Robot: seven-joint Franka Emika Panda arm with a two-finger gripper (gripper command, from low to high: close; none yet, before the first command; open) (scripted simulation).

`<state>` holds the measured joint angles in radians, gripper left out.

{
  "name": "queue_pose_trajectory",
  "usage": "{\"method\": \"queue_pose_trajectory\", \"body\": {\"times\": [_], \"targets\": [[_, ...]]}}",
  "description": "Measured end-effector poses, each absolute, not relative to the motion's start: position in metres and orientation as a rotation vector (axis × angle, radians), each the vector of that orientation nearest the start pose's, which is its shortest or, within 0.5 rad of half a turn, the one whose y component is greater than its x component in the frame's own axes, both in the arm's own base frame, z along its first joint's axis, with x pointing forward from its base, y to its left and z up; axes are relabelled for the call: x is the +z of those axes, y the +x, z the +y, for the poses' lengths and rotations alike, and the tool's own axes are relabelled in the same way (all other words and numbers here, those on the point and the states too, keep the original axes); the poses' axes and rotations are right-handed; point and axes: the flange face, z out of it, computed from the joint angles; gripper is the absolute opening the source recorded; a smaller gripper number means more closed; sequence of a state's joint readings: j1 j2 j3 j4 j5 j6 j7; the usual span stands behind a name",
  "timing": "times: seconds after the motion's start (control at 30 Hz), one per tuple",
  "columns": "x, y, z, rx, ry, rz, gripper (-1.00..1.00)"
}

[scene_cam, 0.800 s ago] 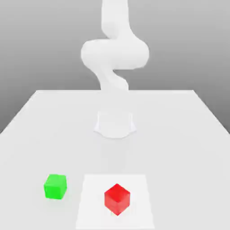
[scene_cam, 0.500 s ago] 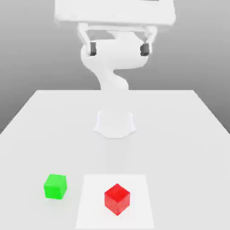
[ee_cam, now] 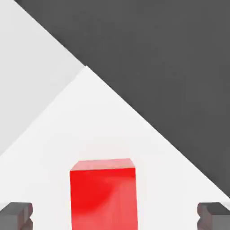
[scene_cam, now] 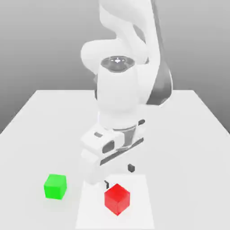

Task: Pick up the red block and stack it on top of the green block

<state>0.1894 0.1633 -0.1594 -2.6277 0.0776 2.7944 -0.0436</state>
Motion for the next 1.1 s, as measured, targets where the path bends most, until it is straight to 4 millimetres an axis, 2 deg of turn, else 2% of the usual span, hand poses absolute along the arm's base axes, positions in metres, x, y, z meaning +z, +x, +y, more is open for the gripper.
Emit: {"method": "queue_pose_trajectory", "body": {"times": [0.1, 0.13, 0.37, 0.57, 0.83, 1.1], "targets": [[0.158, 0.429, 0.006, -0.002, -3.143, -0.011, 0.0], [0.149, 0.428, 0.006, -0.001, -3.142, -0.011, -1.0], [0.148, 0.428, 0.006, 0.002, -3.142, -0.012, -1.0], [0.205, 0.428, 0.002, 0.0, -3.143, -0.029, -1.0], [0.234, 0.411, -0.09, -0.009, -3.149, -0.313, -1.0], [0.246, 0.373, -0.168, 0.001, -3.082, -0.65, -1.0]]}}
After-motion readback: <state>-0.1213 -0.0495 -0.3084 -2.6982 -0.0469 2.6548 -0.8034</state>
